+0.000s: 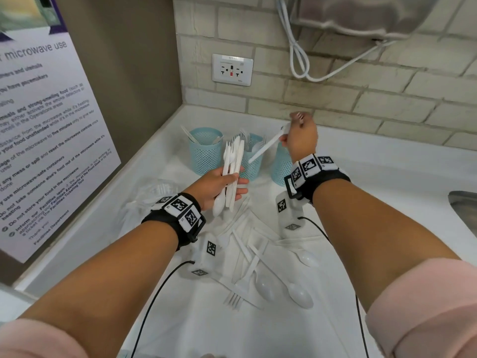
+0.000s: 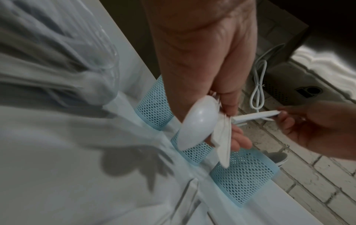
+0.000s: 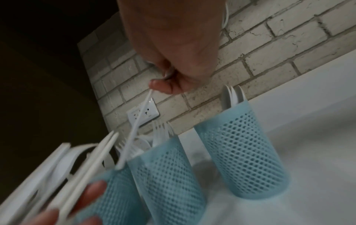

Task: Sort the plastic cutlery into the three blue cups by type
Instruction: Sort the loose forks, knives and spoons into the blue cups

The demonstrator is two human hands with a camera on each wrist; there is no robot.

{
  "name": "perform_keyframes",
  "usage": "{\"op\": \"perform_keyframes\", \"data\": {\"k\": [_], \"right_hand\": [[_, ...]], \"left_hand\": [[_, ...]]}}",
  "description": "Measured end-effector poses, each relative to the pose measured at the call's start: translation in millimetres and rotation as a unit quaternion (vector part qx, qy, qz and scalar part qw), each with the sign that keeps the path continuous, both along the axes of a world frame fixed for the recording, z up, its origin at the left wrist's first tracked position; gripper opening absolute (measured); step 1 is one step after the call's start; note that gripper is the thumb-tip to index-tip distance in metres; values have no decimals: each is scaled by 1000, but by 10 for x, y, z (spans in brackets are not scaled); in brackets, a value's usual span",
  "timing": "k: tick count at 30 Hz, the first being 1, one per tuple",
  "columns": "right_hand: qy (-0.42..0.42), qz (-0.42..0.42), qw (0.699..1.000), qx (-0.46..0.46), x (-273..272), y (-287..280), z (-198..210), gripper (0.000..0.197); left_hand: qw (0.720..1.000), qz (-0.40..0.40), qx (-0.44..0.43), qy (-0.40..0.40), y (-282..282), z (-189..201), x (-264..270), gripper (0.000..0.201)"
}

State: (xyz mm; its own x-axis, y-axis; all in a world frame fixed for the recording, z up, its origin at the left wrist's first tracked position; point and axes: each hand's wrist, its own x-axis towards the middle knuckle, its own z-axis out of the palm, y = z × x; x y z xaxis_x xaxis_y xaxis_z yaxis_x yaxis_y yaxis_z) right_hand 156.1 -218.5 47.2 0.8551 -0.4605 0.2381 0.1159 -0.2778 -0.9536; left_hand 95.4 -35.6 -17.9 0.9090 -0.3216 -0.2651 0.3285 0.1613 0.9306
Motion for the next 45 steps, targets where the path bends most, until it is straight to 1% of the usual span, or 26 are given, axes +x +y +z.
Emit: {"op": "perform_keyframes", "data": {"k": [2,3,5,8,11,13,15,18,20,22,25,27,28,30,33,35,38,43,45], "right_hand": [[-51,-28,997,42,58,3,157,23],[-71,-33,996,48,77,18,208,20],[-99,-32,994,28,105,68,254,19],[-100,-9,994,-46,178,166,158,26],[-62,47,985,-154,253,250,-34,30],[-32,90,967,-234,286,288,-154,33],[-8,115,941,-317,315,320,-236,36],[50,83,900,-424,321,370,-313,37],[95,43,885,-453,295,394,-349,36],[126,22,882,-453,254,405,-364,36],[155,51,882,-443,247,445,-333,37],[151,50,889,-429,239,470,-295,39],[138,54,896,-419,232,470,-274,40],[83,71,911,-398,221,424,-234,39],[-29,96,935,-341,176,335,-177,31],[-63,123,945,-297,124,307,-140,27],[-50,155,948,-275,30,286,-108,29],[5,199,942,-271,-81,260,-142,32],[48,240,942,-228,-92,254,-163,30]], "left_hand": [[1000,10,-4,-2,25,12,28,31],[1000,16,-7,-3,35,16,40,30],[999,27,-20,0,47,23,65,30],[999,37,-40,8,52,21,89,32],[998,41,-51,16,46,11,108,32],[997,40,-60,23,43,4,113,32],[997,36,-66,28,47,-4,116,31],[996,25,-71,37,64,-8,119,31],[996,19,-75,40,75,-6,123,30],[996,14,-78,41,86,-5,119,31],[996,14,-80,41,99,-5,111,32],[996,14,-80,38,100,-2,100,32],[996,14,-80,38,97,1,94,31],[996,12,-80,37,95,6,80,30],[996,3,-80,38,94,16,61,30],[995,1,-85,43,88,27,48,30],[995,-3,-87,50,64,42,21,30],[995,-18,-82,55,18,58,-30,22],[995,-21,-77,54,6,67,-40,19]]}}
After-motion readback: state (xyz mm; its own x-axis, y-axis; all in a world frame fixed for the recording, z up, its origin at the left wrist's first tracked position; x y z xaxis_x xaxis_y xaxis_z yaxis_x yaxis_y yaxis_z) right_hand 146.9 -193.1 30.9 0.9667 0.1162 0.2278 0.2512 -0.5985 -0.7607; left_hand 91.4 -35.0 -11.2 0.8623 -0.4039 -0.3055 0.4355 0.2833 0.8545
